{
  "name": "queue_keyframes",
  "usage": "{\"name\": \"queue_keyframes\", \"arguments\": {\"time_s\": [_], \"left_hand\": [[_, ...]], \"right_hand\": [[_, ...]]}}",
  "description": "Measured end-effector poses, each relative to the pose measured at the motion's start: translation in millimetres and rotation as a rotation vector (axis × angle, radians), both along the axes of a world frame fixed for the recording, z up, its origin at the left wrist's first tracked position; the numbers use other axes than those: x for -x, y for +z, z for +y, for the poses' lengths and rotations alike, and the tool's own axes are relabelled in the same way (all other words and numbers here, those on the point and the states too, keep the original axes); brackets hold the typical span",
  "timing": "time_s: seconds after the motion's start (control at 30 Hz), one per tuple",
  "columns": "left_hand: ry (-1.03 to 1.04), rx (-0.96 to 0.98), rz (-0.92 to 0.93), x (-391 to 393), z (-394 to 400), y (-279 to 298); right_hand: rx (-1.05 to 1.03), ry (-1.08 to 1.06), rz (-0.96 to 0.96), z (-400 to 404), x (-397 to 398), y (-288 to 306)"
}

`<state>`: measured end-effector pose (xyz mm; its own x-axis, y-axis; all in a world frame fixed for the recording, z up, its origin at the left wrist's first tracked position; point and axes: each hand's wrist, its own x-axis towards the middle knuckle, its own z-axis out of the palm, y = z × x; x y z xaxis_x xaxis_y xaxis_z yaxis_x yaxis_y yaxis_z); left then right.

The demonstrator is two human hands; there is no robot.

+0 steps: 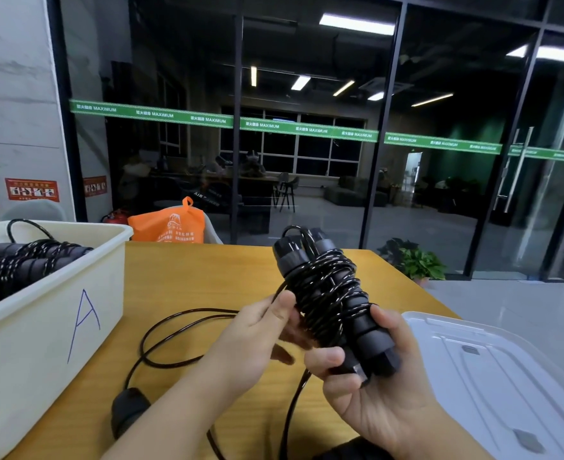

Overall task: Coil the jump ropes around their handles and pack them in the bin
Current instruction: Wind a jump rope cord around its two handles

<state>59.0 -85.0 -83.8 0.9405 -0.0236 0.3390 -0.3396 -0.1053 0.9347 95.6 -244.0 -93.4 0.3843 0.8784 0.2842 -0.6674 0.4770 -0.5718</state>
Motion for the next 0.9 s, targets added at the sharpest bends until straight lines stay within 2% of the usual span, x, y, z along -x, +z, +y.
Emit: {"name": "queue_keyframes", "arguments": {"time_s": [0.13, 0.27, 0.4, 0.43, 0.5, 0.57, 0.67, 0.73, 0.77, 0.9], "left_hand": [[-0.11, 0.235, 0.09, 2, -4, 0], [-0.084, 0.39, 0.142, 0, -5, 1], [0.03, 0.395, 0.185, -4, 1, 0], [0.083, 0.352, 0.187, -5, 2, 0], [0.195, 0.228, 0.189, -7, 4, -2], [0.269, 0.099, 0.18, -7, 1, -4], [0.238, -0.013, 0.136, -6, -7, -9], [0.159, 0.014, 0.133, -3, -10, -8], [0.105, 0.071, 0.163, -2, -10, -7], [-0.197, 0.504, 0.363, 3, 2, 1]], "right_hand": [[0.084, -0.039, 0.051, 0, 1, -2], [0.285, -0.339, -0.024, 4, 8, 5], [0.539, -0.655, -0.141, 11, 8, 10], [0.646, -0.807, -0.218, 11, 4, 6], [0.788, -1.135, -0.501, 9, -2, 4], [0.776, -1.292, -0.852, 5, -2, 3], [0.754, -1.27, -1.262, 5, 0, -2], [0.793, -1.184, -1.376, 9, 1, -6], [0.811, -1.156, -1.39, 10, 1, -6], [0.838, -1.157, -1.356, 10, -2, -6]]}}
